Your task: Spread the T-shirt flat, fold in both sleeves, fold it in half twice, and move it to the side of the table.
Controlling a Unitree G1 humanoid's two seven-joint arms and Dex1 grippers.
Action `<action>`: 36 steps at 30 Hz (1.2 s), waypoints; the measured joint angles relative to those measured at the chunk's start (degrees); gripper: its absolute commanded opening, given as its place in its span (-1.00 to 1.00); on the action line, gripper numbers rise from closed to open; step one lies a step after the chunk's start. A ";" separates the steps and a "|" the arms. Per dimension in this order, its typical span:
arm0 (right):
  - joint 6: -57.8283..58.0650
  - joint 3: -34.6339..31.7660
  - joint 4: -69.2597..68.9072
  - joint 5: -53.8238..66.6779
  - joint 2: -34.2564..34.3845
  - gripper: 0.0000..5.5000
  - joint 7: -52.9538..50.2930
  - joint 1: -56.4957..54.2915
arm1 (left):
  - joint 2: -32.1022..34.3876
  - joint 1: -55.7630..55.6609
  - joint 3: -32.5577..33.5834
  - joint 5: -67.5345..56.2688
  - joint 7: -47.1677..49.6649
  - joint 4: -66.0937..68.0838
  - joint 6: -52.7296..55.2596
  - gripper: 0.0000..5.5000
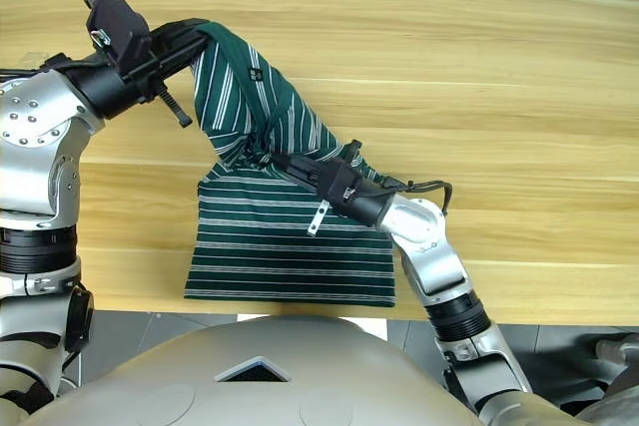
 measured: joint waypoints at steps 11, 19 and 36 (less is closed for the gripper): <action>-0.10 -8.85 -0.45 4.31 -4.36 -0.99 3.80 -1.41 | 0.17 4.61 1.19 -0.27 -0.44 0.28 -1.95 -0.99; 2.06 -27.39 6.07 14.30 -6.14 -0.99 -0.86 -9.14 | 0.74 8.99 6.01 -1.23 -0.04 1.52 -3.70 -0.99; 10.50 -27.08 21.58 8.56 -6.41 -0.99 -2.90 -7.12 | 3.05 29.51 -9.00 3.89 -7.62 -9.22 -13.87 -0.99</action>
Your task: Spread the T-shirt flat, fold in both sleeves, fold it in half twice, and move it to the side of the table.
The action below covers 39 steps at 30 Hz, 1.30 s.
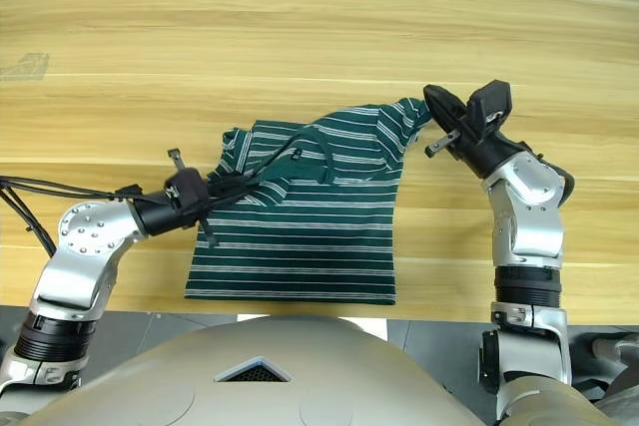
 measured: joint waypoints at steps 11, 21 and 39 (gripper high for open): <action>-3.00 -6.99 3.71 2.43 3.16 -0.48 -4.48 -3.43 | -3.58 -2.82 4.77 -0.06 7.73 5.39 -0.55 -0.99; -15.64 1.74 -8.64 -4.62 4.18 -0.39 2.71 2.36 | -6.95 -6.07 4.72 -2.70 9.44 6.46 3.73 -0.99; -29.51 21.18 -5.02 -23.69 4.78 -0.39 0.47 8.69 | -7.49 -7.57 4.56 -5.20 7.72 2.83 6.51 -0.99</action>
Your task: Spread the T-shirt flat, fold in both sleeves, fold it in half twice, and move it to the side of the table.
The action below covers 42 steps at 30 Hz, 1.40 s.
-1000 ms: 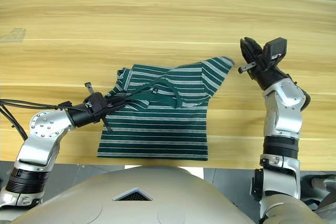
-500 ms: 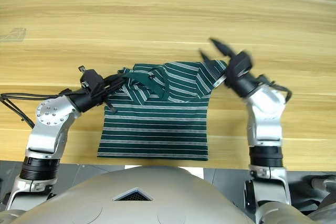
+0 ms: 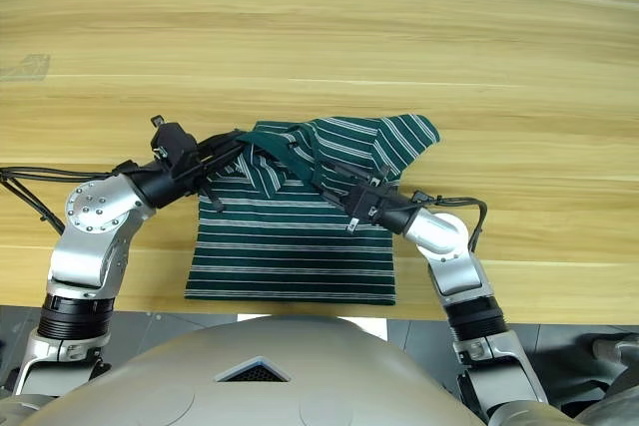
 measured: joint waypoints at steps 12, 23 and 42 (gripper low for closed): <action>-2.91 3.44 4.79 -3.31 0.73 0.05 -2.96 -0.33 | 0.07 1.55 0.16 -2.09 -0.55 -3.46 0.12 -0.99; -4.90 3.83 8.38 -5.39 0.84 0.05 -6.35 -0.90 | 0.62 2.97 0.75 -3.97 -1.51 -7.03 0.12 -0.99; -7.40 3.91 12.19 -9.48 3.03 -0.44 -14.31 -3.52 | 2.44 3.90 2.08 -5.70 -2.05 -9.52 0.32 -0.99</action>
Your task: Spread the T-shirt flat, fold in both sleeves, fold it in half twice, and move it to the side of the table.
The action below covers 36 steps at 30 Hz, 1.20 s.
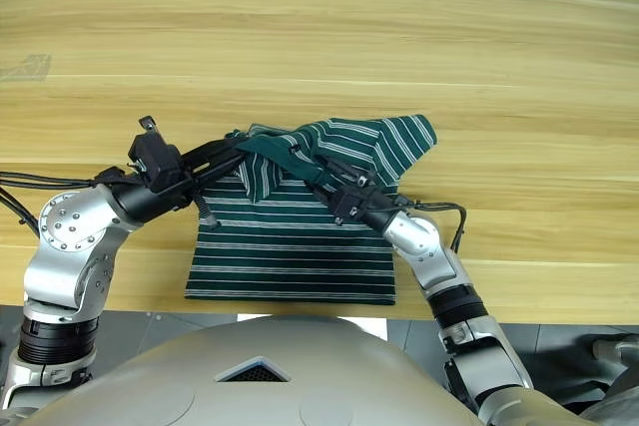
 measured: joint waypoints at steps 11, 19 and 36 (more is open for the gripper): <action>0.64 0.53 -3.94 -0.29 -2.93 -0.97 3.34 -0.19 | -0.03 -1.82 -0.16 8.30 3.79 8.88 -3.25 -0.99; 4.72 -5.92 -9.62 5.96 -10.77 -0.97 9.59 -7.07 | 3.88 -3.50 1.61 10.52 2.19 8.98 -4.70 -0.99; 1.86 -12.11 30.66 4.79 -4.90 -0.98 -1.44 -55.95 | 2.44 -56.28 -7.76 33.42 18.36 47.24 -14.02 -0.99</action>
